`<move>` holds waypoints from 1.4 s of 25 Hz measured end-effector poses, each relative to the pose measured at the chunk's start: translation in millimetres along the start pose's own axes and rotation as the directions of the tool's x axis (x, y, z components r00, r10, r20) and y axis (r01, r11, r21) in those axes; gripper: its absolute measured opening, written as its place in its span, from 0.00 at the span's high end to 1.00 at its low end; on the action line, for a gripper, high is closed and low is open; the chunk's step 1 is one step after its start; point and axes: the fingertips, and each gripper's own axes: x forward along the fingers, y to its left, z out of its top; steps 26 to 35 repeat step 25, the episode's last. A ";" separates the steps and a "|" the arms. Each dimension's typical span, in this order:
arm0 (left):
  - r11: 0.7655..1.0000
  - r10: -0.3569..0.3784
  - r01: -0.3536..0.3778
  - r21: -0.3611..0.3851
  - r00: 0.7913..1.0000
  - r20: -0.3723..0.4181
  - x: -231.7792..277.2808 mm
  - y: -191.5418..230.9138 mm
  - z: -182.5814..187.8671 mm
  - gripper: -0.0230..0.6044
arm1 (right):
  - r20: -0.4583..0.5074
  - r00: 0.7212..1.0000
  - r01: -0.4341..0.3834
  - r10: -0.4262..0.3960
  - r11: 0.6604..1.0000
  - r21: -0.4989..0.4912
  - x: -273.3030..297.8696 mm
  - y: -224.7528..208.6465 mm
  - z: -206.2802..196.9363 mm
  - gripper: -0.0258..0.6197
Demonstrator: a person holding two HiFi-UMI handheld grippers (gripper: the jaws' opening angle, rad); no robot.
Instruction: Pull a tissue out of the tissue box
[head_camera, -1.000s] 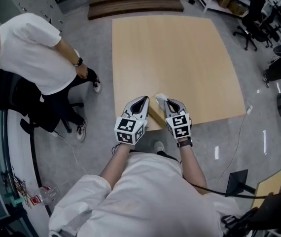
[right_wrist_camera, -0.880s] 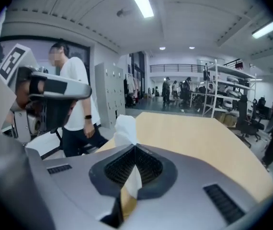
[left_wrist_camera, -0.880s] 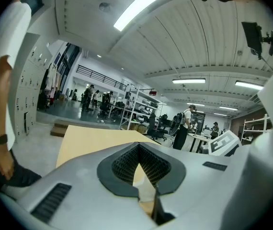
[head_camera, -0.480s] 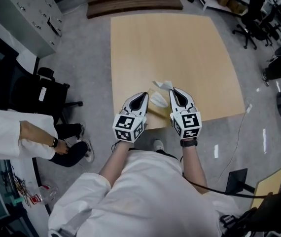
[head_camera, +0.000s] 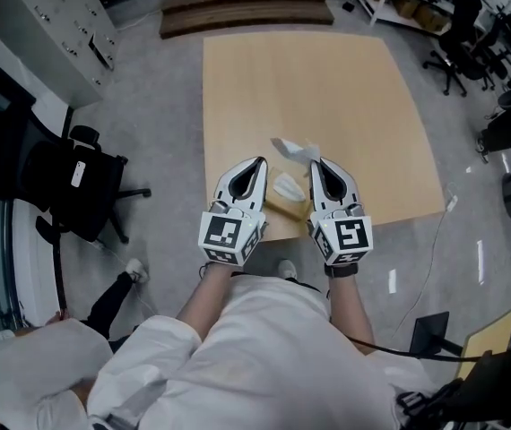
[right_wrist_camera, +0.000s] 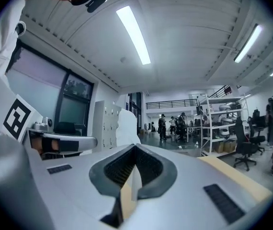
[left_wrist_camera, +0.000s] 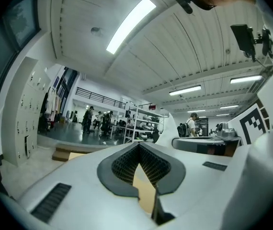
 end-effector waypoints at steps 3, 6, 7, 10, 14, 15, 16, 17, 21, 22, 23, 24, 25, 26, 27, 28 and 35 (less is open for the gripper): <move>1.000 0.004 -0.004 0.017 1.000 0.022 2.1 0.9 10.6 0.98 | 0.005 0.999 0.033 -0.033 0.999 0.012 1.9 -3.1 2.0 0.96; 1.000 0.003 -0.003 0.020 1.000 0.019 4.4 3.1 10.8 0.98 | 0.016 0.999 0.046 -0.046 0.999 0.017 4.5 -3.5 4.7 0.96; 1.000 0.002 -0.003 0.020 1.000 0.016 4.6 3.1 9.4 0.98 | 0.020 0.999 0.047 -0.048 0.999 0.016 4.6 -3.4 5.2 0.96; 1.000 0.000 0.000 0.017 1.000 0.006 5.1 2.6 6.5 0.98 | 0.023 0.998 0.051 -0.051 0.999 0.014 4.7 -3.7 5.9 0.96; 1.000 -0.008 0.008 0.016 1.000 -0.001 6.9 1.5 3.6 0.98 | 0.021 0.998 0.058 -0.058 0.998 0.007 4.4 -5.0 3.8 0.96; 1.000 -0.010 0.010 0.015 1.000 -0.003 7.8 1.0 2.4 0.98 | 0.019 0.998 0.058 -0.058 0.998 0.004 4.7 -5.6 2.9 0.96; 1.000 -0.012 0.012 0.014 1.000 -0.006 8.9 0.5 1.2 0.98 | 0.017 0.998 0.058 -0.058 0.998 0.002 5.3 -6.4 2.2 0.95; 1.000 -0.014 0.014 0.014 1.000 -0.009 10.1 0.1 0.0 0.98 | 0.014 0.998 0.059 -0.059 0.998 0.000 6.0 -7.2 1.6 0.95; 1.000 -0.018 0.019 0.011 1.000 -0.022 12.2 1.4 -4.4 0.98 | 0.005 0.998 0.065 -0.065 0.998 -0.009 8.4 -7.8 -0.6 0.95; 1.000 -0.018 0.019 0.010 1.000 -0.023 12.4 2.7 -5.3 0.98 | 0.004 0.998 0.067 -0.067 0.998 -0.013 9.3 -7.7 -1.1 0.95; 1.000 -0.018 0.018 0.008 1.000 -0.025 12.6 4.1 -6.2 0.98 | 0.003 0.998 0.069 -0.069 0.997 -0.017 10.2 -7.6 -1.5 0.96; 1.000 -0.018 0.018 0.006 0.999 -0.027 12.8 5.6 -7.1 0.98 | 0.002 0.997 0.072 -0.072 0.997 -0.020 11.1 -7.6 -1.9 0.95; 1.000 -0.018 0.018 0.004 0.999 -0.029 12.9 7.1 -8.0 0.98 | 0.002 0.997 0.074 -0.074 0.997 -0.022 12.0 -7.6 -2.3 0.96; 1.000 -0.018 0.018 0.004 0.999 -0.029 12.9 7.1 -8.0 0.98 | 0.002 0.997 0.074 -0.074 0.997 -0.022 12.0 -7.6 -2.3 0.96; 1.000 -0.018 0.018 0.004 0.999 -0.029 12.9 7.1 -8.0 0.98 | 0.002 0.997 0.074 -0.074 0.997 -0.022 12.0 -7.6 -2.3 0.96; 1.000 -0.018 0.018 0.004 0.999 -0.029 12.9 7.1 -8.0 0.98 | 0.002 0.997 0.074 -0.074 0.997 -0.022 12.0 -7.6 -2.3 0.96; 1.000 -0.018 0.018 0.004 0.999 -0.029 12.9 7.1 -8.0 0.98 | 0.002 0.997 0.074 -0.074 0.997 -0.022 12.0 -7.6 -2.3 0.96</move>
